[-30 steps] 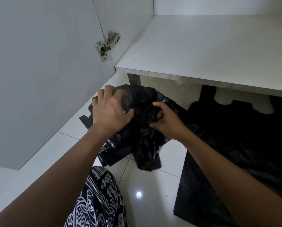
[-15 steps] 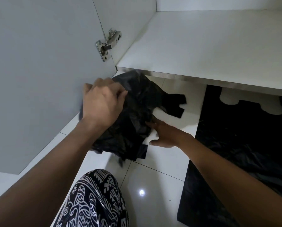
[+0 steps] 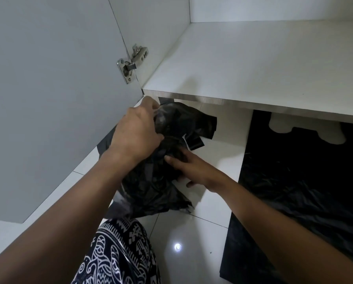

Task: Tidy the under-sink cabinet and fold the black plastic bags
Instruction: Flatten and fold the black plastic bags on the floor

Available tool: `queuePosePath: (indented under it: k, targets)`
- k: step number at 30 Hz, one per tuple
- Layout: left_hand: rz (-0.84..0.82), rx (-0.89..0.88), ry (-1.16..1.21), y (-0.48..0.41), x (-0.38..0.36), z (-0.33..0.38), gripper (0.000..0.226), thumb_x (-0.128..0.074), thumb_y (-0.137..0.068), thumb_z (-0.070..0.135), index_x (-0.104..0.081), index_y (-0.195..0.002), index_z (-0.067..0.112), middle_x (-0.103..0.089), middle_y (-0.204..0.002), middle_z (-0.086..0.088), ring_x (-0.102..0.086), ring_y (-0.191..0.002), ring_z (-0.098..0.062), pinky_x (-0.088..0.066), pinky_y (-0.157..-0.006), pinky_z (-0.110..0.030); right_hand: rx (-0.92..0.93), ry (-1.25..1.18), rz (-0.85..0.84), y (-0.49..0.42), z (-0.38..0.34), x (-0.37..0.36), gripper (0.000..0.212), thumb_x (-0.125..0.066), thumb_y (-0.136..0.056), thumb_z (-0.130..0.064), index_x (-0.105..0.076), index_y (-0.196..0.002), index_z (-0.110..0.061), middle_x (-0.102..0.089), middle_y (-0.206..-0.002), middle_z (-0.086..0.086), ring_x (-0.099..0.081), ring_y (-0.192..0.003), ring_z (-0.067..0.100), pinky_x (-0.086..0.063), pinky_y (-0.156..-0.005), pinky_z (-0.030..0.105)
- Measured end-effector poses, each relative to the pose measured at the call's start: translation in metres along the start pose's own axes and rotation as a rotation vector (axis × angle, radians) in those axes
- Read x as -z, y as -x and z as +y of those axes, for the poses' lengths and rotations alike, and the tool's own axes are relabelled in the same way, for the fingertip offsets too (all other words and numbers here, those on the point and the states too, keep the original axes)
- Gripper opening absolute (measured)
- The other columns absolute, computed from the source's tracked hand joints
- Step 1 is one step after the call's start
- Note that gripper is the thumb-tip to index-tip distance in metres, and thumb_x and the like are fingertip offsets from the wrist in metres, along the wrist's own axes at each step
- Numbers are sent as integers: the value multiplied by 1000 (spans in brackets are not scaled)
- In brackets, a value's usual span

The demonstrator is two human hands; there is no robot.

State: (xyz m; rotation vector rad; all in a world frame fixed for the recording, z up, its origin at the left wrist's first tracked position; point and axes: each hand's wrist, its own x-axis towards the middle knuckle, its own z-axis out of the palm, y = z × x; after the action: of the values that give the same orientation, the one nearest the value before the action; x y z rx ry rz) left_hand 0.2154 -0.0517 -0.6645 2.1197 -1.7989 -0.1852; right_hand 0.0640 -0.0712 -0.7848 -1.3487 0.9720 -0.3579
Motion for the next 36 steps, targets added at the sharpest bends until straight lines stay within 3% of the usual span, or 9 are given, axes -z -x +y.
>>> queuePosePath:
  k: [5, 8, 13, 15, 19, 23, 29, 32, 36]
  targets:
    - [-96, -36, -44, 1, 8, -4, 17, -81, -80, 38, -67, -79, 27, -65, -78, 11, -65, -82, -16, -52, -77, -31, 156, -357, -20, -2, -9, -8, 47, -61, -92, -48, -43, -136, -49, -66, -122, -12, -66, -108, 18, -54, -92, 49]
    - [-378, -49, 336, 5, 7, -3, 15, -75, -88, 33, -71, -103, 30, -73, -89, 16, -68, -83, 1, -46, -72, -12, 163, -616, -61, -5, -17, -3, 35, -54, -98, -38, -54, -133, -36, -65, -127, 9, -61, -116, 35, -48, -94, 58]
    - [-358, 206, 675, -3, -21, -14, 66, -67, -80, 37, -47, -143, 30, -73, -111, 0, -68, -105, -17, -49, -101, -38, 128, -620, 114, -6, -19, 5, 28, -48, -102, -22, -66, -122, -12, -69, -116, 17, -67, -99, 32, -56, -78, 46]
    - [-366, 182, 771, -2, -29, -15, 65, -66, -90, 21, -40, -150, 24, -77, -99, 2, -73, -94, -12, -55, -91, -27, 112, -652, 95, -2, -20, 7, 33, -46, -102, -29, -67, -120, -11, -70, -114, 16, -67, -100, 31, -55, -78, 44]
    - [-285, 63, 654, 2, -50, -21, 82, -71, -89, 8, -25, -157, 17, -77, -102, 11, -71, -96, -1, -55, -91, -21, 150, -725, -29, 4, -21, 13, 46, -37, -102, -44, -64, -126, -15, -70, -120, 10, -65, -111, 27, -51, -95, 43]
    - [-271, 45, 406, 1, -66, -27, 88, -84, -79, 38, -33, -149, 20, -72, -102, 12, -65, -103, -4, -42, -80, -1, 173, -544, 263, -1, -17, 16, 26, -51, -102, -22, -67, -117, -9, -74, -108, 8, -71, -101, 23, -56, -82, 34]
    - [-299, 274, 104, -15, -77, -56, 97, -46, -83, 81, -26, -152, 15, -54, -140, -20, -43, -135, -40, -40, -109, -49, 334, -716, 628, 6, -28, 46, 26, -44, -104, -30, -67, -101, -17, -73, -100, 5, -70, -97, 20, -57, -82, 36]
    - [-359, 288, -262, -18, -71, -58, 109, -48, -81, 83, -5, -158, 19, -45, -149, -20, -30, -143, -42, -27, -112, -59, 424, -453, 804, 11, -29, 50, 24, -42, -105, -28, -64, -98, -21, -64, -88, -1, -63, -83, 10, -51, -73, 25]
    - [194, 17, -117, -7, -63, -28, 75, -50, -86, 73, -50, -139, 20, -57, -131, -7, -46, -126, -29, -34, -103, -52, 571, 111, 823, 16, -30, 44, 21, -48, -102, -24, -60, -118, -20, -59, -93, -21, -57, -87, -9, -40, -75, 7]
